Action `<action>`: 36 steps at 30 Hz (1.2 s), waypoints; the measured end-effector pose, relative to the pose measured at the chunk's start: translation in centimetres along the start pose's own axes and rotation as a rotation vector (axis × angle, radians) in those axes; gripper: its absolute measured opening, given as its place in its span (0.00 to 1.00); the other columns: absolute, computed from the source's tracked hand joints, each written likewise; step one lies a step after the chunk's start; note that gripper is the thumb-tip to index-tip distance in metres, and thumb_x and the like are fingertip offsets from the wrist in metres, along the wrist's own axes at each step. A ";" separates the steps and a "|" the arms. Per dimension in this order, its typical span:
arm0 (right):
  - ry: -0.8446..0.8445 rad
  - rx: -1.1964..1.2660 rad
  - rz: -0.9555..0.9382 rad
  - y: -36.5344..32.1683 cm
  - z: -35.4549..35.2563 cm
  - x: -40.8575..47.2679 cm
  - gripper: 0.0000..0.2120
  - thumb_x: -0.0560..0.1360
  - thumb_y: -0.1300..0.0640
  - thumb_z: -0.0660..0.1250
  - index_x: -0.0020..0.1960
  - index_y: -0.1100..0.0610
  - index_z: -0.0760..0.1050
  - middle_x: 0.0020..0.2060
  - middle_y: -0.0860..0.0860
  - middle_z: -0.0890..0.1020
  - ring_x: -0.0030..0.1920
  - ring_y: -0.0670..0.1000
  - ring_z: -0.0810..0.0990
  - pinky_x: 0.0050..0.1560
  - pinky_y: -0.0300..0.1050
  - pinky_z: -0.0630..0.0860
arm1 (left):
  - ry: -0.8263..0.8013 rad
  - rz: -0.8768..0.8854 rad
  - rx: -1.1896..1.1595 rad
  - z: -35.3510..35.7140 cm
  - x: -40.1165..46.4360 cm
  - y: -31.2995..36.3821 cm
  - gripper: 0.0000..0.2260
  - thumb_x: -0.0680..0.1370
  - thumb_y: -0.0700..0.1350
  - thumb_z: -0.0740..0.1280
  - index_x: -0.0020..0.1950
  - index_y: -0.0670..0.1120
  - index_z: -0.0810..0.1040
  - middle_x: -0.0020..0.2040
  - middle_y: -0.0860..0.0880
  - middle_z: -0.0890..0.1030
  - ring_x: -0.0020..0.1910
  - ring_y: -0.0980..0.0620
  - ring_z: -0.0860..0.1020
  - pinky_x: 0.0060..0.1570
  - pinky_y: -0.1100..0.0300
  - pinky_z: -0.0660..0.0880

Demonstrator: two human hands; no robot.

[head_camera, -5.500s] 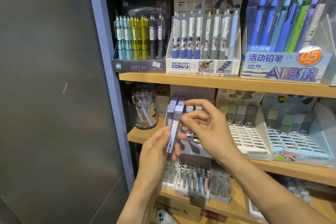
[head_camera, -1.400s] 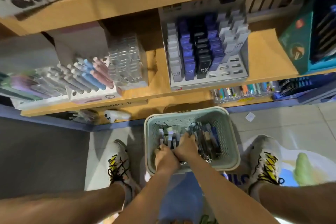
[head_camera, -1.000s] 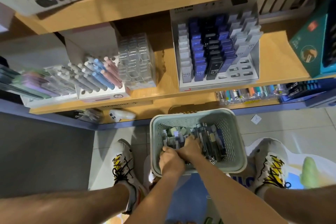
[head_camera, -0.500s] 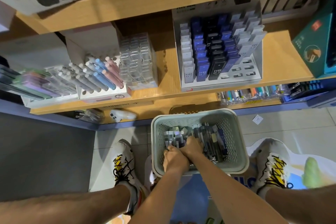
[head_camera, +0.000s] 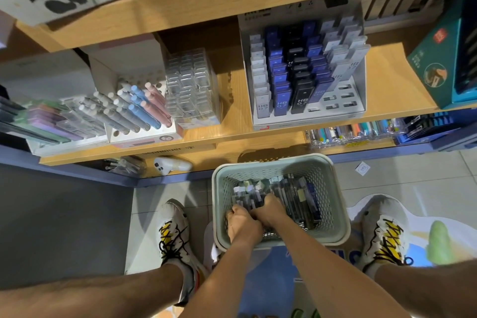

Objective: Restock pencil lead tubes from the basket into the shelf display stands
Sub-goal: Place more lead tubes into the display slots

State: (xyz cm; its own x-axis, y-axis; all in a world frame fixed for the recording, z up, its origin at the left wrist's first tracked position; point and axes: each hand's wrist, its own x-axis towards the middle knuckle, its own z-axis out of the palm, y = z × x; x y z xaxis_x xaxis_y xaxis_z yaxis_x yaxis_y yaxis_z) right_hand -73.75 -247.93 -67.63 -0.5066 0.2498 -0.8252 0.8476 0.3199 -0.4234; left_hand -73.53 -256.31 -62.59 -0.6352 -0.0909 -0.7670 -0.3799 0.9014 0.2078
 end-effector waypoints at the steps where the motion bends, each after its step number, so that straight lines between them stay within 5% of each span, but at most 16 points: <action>1: -0.003 0.031 -0.006 0.1 0.0 -0.1 0.31 0.73 0.54 0.74 0.71 0.62 0.66 0.65 0.60 0.73 0.65 0.61 0.74 0.64 0.57 0.76 | 0.016 -0.001 0.007 0.2 0.0 0.0 0.30 0.83 0.40 0.61 0.82 0.38 0.54 0.80 0.36 0.60 0.80 0.39 0.60 0.77 0.52 0.60; 7: -0.030 0.183 0.017 1.0 -0.7 -0.6 0.33 0.75 0.58 0.73 0.74 0.63 0.61 0.65 0.61 0.75 0.63 0.60 0.76 0.61 0.52 0.78 | 0.117 -0.013 -0.028 0.2 0.0 0.4 0.20 0.84 0.43 0.63 0.73 0.39 0.62 0.67 0.37 0.78 0.66 0.39 0.78 0.63 0.50 0.75; 12: -0.005 0.313 0.069 1.7 -1.6 -0.6 0.39 0.75 0.60 0.75 0.78 0.63 0.58 0.70 0.62 0.72 0.69 0.61 0.73 0.65 0.53 0.75 | 0.097 -0.036 0.066 0.2 0.5 0.9 0.28 0.85 0.46 0.62 0.80 0.36 0.55 0.73 0.37 0.72 0.72 0.40 0.73 0.68 0.53 0.72; 14: 0.014 0.344 0.079 1.9 -1.6 -0.5 0.39 0.72 0.59 0.78 0.76 0.61 0.62 0.67 0.60 0.75 0.67 0.60 0.75 0.66 0.56 0.76 | 0.091 -0.025 0.068 0.4 0.7 0.9 0.25 0.85 0.46 0.61 0.79 0.38 0.60 0.72 0.38 0.73 0.71 0.40 0.73 0.67 0.52 0.72; 26: 0.085 0.429 0.051 2.1 -3.6 -1.2 0.23 0.74 0.59 0.75 0.63 0.58 0.68 0.57 0.56 0.78 0.58 0.56 0.78 0.56 0.51 0.77 | 0.092 -0.031 -0.278 -0.2 0.5 -0.1 0.27 0.81 0.46 0.70 0.78 0.42 0.65 0.69 0.41 0.78 0.65 0.41 0.79 0.60 0.53 0.76; 31: 0.051 0.583 0.017 2.6 -4.5 -0.8 0.34 0.63 0.49 0.76 0.65 0.58 0.71 0.58 0.59 0.81 0.58 0.60 0.81 0.61 0.60 0.79 | 0.022 0.007 -0.294 -0.5 0.5 -0.4 0.21 0.84 0.46 0.65 0.72 0.39 0.62 0.64 0.39 0.78 0.61 0.40 0.79 0.55 0.54 0.73; 36: -0.052 0.771 -0.013 2.2 -6.2 -3.1 0.09 0.73 0.63 0.70 0.52 0.60 0.77 0.41 0.56 0.82 0.41 0.56 0.82 0.44 0.53 0.81 | -0.125 0.087 -0.488 -0.9 1.0 -0.8 0.09 0.85 0.45 0.61 0.62 0.43 0.64 0.52 0.41 0.80 0.49 0.44 0.80 0.52 0.49 0.78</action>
State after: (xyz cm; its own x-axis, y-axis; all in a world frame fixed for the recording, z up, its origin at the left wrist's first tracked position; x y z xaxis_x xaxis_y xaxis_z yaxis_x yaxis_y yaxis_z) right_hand -71.26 -242.34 -63.72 -0.5251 0.2014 -0.8269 0.7218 -0.4093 -0.5581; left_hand -74.50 -257.54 -62.99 -0.6045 0.0533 -0.7948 -0.6181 0.5981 0.5102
